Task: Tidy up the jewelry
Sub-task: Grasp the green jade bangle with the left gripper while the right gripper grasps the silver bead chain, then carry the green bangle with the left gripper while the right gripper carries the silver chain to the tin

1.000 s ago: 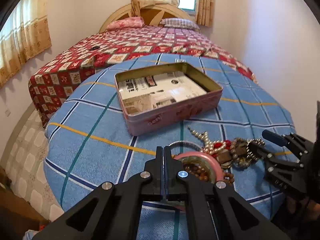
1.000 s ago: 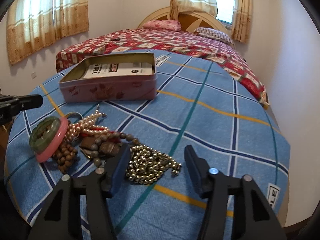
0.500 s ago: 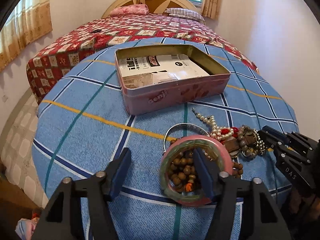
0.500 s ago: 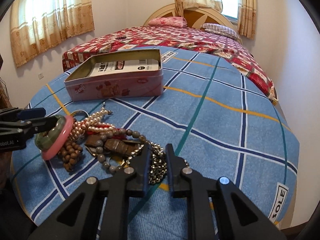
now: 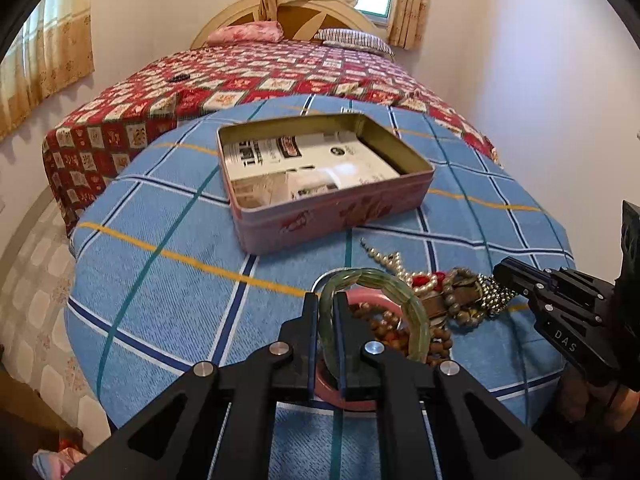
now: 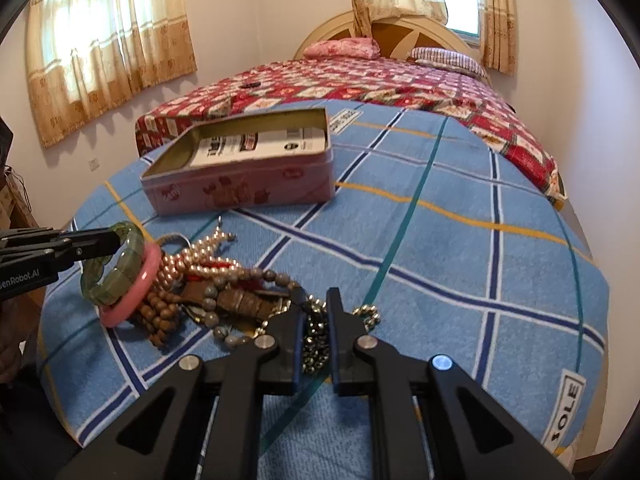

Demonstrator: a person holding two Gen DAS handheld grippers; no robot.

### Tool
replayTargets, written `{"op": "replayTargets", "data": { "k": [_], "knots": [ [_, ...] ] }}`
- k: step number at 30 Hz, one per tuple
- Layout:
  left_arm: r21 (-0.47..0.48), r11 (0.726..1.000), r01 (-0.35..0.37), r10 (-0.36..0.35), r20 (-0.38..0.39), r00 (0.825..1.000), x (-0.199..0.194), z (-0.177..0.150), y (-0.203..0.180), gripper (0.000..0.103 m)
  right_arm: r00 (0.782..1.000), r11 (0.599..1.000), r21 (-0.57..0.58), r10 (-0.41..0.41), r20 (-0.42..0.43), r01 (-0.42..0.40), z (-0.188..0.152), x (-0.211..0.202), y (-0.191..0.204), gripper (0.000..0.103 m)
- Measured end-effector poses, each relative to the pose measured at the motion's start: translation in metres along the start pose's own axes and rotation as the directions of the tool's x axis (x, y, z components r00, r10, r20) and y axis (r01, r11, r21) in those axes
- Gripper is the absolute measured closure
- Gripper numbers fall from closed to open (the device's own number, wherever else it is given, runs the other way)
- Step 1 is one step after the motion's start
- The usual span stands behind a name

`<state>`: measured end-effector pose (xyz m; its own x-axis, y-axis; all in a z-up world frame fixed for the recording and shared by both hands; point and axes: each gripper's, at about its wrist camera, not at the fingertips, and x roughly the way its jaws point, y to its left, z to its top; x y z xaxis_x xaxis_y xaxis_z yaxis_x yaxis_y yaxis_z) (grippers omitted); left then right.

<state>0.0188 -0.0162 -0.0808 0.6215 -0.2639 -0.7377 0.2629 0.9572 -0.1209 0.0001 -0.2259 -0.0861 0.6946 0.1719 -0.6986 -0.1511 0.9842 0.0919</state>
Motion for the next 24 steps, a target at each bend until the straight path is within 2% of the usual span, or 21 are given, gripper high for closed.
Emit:
{"op": "replayTargets", "data": {
  "k": [3,15,24],
  "knots": [
    [-0.005,1.000,0.008,-0.008,0.014,1.000,-0.005,0.003,0.001,0.096,1.000,1.000,0.002,-0.003,0.014,0.003,0.005,-0.005,-0.002,0.096],
    [0.005,1.000,0.002,-0.002,0.068,0.998,-0.022,0.019,0.006,0.096,0.998,0.999,-0.031,-0.021,0.064,0.023,0.017,-0.021,0.000,0.096],
    [0.006,1.000,-0.004,0.003,0.090,0.996,-0.025,0.034,0.012,0.096,0.991,0.997,-0.073,-0.023,0.134,0.033,0.050,-0.036,0.003,0.096]
  ]
}}
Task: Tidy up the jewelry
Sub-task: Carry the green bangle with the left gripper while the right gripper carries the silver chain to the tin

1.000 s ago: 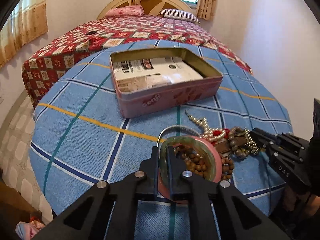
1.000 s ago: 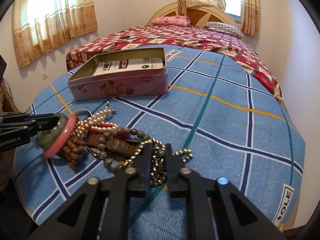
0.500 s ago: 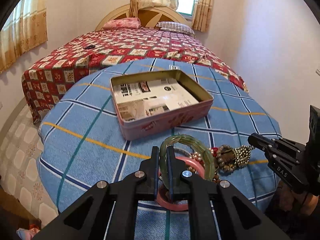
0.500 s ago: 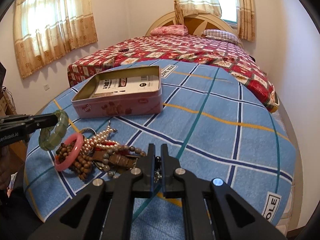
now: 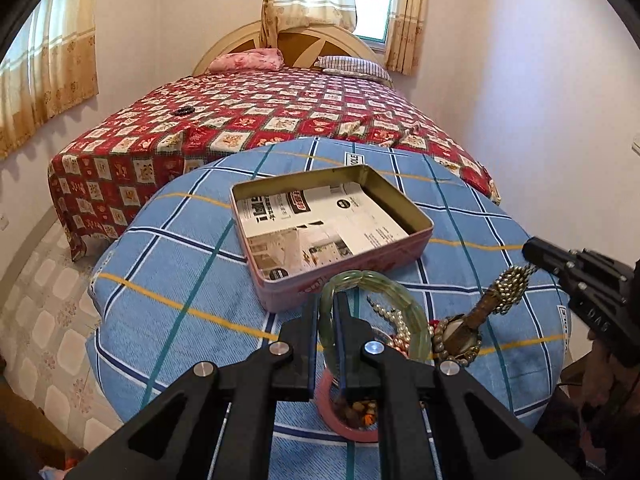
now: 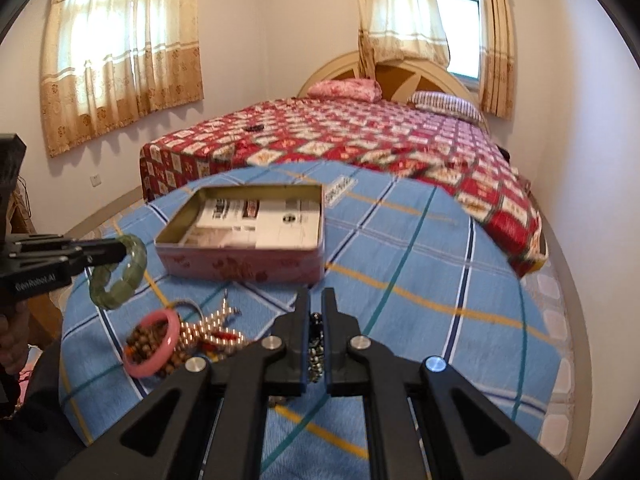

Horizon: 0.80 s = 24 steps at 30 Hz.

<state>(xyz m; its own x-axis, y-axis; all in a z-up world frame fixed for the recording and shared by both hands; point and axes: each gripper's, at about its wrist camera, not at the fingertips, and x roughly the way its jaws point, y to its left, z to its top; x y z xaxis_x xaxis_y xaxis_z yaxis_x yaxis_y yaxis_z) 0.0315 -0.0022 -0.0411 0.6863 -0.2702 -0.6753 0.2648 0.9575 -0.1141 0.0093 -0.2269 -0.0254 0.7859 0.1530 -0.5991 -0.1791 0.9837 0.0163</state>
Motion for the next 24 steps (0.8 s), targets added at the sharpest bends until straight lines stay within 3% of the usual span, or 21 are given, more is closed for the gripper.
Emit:
{"op": "replayTargets", "data": {
  "k": [11,14,19,24],
  "knots": [
    [-0.003,1.000,0.011,-0.011,-0.005,1.000,0.005,0.005,0.003,0.096,0.999,1.000,-0.025,0.014,0.048,-0.013,0.019,-0.007,0.002,0.096],
    [0.005,1.000,0.018,-0.018,-0.025,1.000,0.011,0.001,0.000,0.096,0.995,0.998,-0.023,0.054,-0.086,-0.056,-0.005,0.026,0.007,0.096],
    [0.000,1.000,0.019,-0.019,-0.033,0.999,0.014,-0.002,0.001,0.096,0.987,0.997,-0.041,0.059,-0.150,-0.066,-0.026,0.039,0.008,0.096],
    [0.005,1.000,0.020,-0.019,-0.023,1.000,0.014,0.002,0.002,0.096,0.996,0.999,-0.016,0.038,-0.075,-0.039,-0.005,0.017,-0.007,0.096]
  ]
}}
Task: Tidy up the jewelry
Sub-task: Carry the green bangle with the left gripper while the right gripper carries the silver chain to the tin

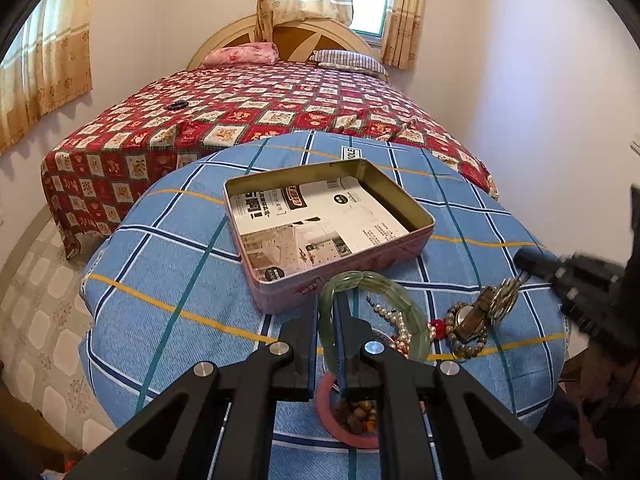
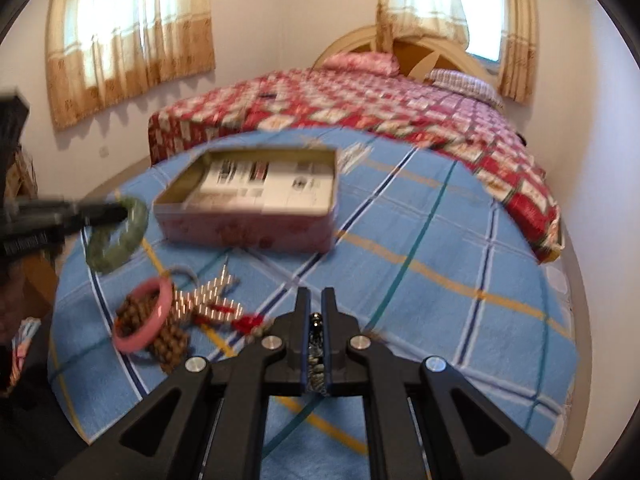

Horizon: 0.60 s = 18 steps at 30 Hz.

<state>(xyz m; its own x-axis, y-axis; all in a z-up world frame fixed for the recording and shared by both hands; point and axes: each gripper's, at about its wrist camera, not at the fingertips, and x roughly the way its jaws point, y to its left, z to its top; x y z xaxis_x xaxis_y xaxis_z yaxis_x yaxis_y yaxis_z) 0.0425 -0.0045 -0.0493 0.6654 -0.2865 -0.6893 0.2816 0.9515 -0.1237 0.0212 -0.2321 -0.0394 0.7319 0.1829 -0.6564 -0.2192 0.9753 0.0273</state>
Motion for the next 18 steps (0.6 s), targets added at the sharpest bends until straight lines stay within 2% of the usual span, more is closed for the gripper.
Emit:
{"op": "replayTargets", "data": {
  "k": [8,18],
  "knots": [
    [0.022,1.000,-0.010,0.010,0.027,1.000,-0.004,0.014,0.000,0.096,0.996,0.999,-0.035,-0.003,0.089,0.006,0.031,-0.022,0.005,0.096],
    [0.058,0.995,-0.079,0.074,0.075,0.994,0.011,0.051,0.011,0.096,0.994,0.998,-0.067,0.009,0.109,-0.001,0.065,-0.001,0.006,0.096]
  ]
}}
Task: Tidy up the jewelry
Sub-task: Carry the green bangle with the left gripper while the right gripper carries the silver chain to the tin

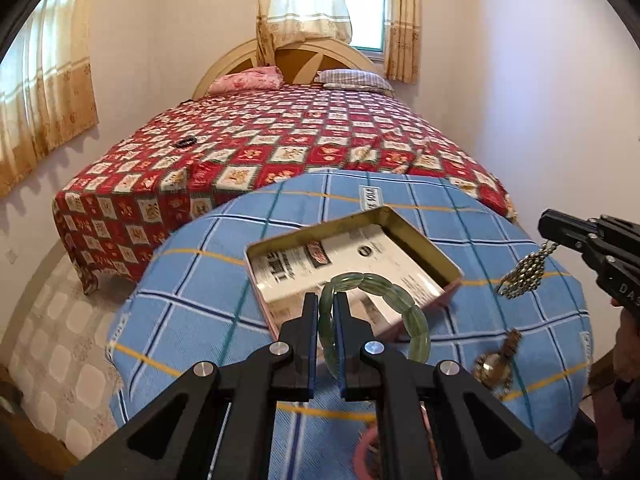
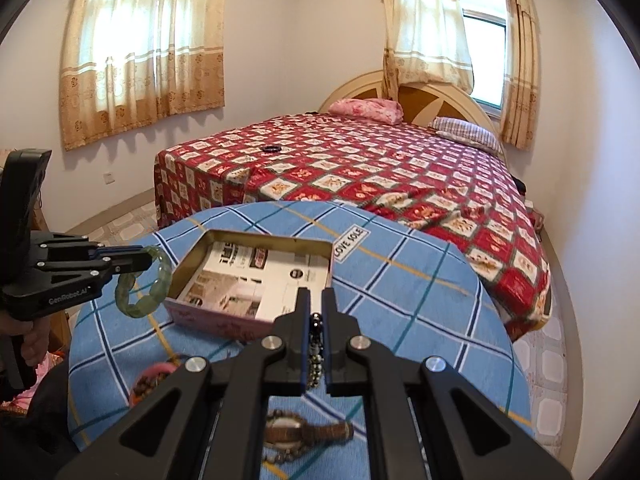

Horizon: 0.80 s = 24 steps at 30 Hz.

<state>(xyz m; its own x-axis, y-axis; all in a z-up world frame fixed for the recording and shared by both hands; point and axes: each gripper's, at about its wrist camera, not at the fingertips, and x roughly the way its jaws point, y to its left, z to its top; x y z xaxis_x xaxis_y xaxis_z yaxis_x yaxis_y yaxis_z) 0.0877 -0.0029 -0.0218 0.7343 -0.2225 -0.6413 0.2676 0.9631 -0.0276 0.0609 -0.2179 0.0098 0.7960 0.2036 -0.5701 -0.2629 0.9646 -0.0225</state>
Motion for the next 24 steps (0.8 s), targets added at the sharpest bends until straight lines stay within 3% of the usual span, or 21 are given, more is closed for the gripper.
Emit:
{"op": "replayTargets", "data": {
  "k": [10,24],
  "knots": [
    [-0.022,0.997,-0.073,0.073,-0.025,0.997,0.043,0.016,0.025,0.096,1.000,1.000,-0.026,0.011,-0.014,-0.011,0.019,0.043,0.005,0.096],
    [-0.008,0.994,-0.112,0.111,-0.076,0.991,0.079,0.019,0.032,0.096,0.992,1.000,-0.023,0.017,-0.128,-0.020,0.012,0.106,0.009,0.096]
  ]
}}
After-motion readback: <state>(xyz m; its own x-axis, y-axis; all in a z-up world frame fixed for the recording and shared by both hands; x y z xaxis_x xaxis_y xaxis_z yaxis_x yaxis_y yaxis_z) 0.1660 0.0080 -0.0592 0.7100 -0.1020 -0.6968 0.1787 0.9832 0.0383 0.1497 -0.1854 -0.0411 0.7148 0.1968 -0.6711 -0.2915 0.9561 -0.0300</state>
